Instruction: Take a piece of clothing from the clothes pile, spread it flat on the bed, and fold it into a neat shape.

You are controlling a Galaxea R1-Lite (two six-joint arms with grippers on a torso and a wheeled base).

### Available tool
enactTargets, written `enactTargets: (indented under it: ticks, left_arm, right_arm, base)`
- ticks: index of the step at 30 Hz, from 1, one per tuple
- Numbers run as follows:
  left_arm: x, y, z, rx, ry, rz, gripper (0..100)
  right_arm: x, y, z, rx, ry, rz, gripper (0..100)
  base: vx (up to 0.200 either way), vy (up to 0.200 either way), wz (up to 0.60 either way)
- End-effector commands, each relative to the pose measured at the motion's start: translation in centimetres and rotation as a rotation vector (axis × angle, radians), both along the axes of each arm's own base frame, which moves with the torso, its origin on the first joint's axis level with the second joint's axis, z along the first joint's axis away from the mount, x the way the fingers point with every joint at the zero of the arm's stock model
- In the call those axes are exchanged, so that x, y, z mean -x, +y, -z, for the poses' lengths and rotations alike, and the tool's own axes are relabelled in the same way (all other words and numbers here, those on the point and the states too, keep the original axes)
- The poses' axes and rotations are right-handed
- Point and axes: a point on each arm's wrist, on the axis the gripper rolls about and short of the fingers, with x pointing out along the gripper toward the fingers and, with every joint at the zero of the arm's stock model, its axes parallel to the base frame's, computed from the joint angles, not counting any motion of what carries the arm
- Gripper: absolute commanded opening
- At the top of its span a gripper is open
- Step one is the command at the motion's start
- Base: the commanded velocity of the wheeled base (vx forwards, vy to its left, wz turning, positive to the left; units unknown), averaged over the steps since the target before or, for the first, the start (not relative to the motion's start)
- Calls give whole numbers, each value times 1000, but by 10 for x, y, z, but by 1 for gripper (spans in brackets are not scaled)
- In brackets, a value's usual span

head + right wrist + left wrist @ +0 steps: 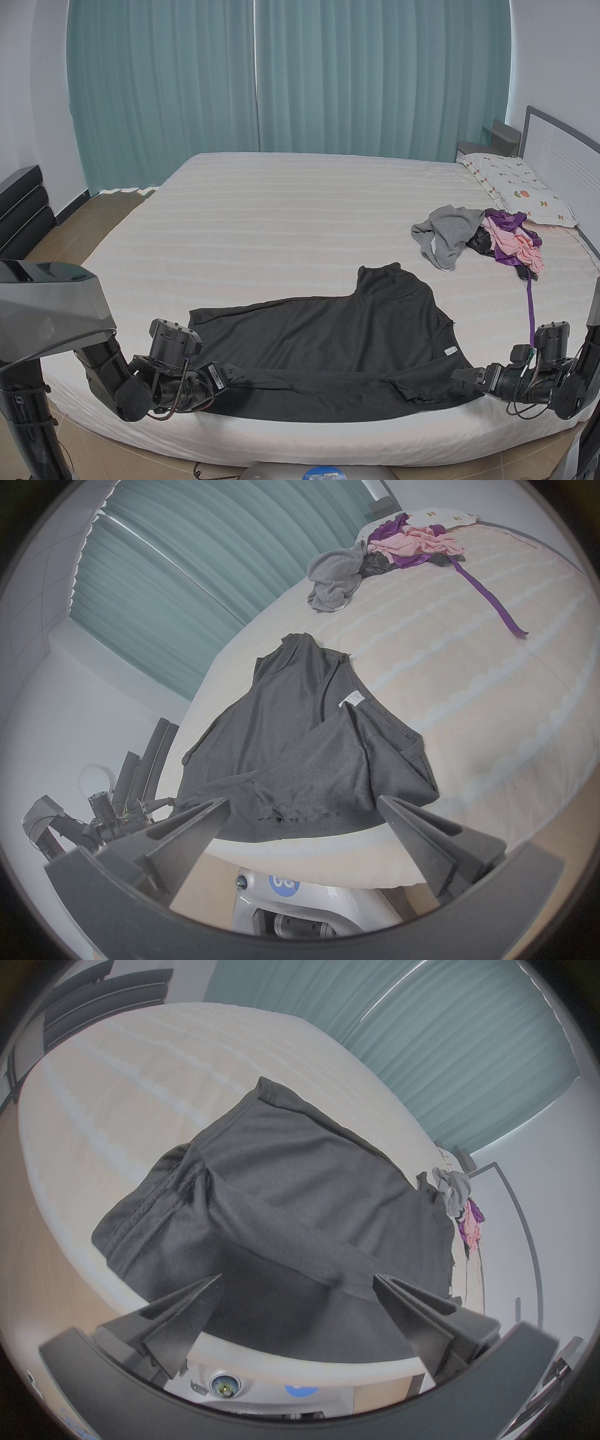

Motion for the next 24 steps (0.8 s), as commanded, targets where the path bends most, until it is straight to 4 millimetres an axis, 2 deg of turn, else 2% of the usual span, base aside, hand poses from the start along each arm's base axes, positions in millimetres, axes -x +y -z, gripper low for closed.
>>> enactTargets:
  ticks: [1, 4, 6, 7, 8, 9, 15, 20, 24]
  left_arm:
    - [-15, -3, 16, -31, 8, -18, 100]
    - [-30, 1, 21, -50, -19, -70, 100]
    - [-36, 2, 19, -51, -35, -87, 100]
    - [-50, 7, 16, -44, -71, -126, 100]
    - [-56, 11, 13, -37, -86, -144, 100]
    - [-56, 11, 13, -37, -86, -144, 100]
    - [-80, 39, -2, 53, -160, -305, 100]
    - [-94, 60, -11, 154, -226, -415, 100]
    - [-92, 66, -13, 165, -230, -429, 100]
  right_arm:
    - [0, 0, 1, 0, 3, -1, 100]
    - [0, 0, 1, 0, 3, -1, 100]
    - [0, 0, 0, 0, 1, -1, 100]
    - [0, 0, 0, 0, 1, -1, 100]
    - [0, 0, 1, 0, 3, -2, 100]
    - [0, 0, 1, 0, 3, -2, 100]
    - [-2, 0, 4, 3, 12, -5, 100]
    - [-1, 0, 4, 3, 13, -5, 100]
    - [-1, 0, 4, 2, 14, -3, 100]
  base:
    - [0, 0, 0]
    - [0, 0, 0]
    - [0, 0, 0]
    - [0, 0, 0]
    - [0, 0, 0]
    - [0, 0, 0]
    - [0, 0, 0]
    - [0, 0, 0]
    - [0, 0, 0]
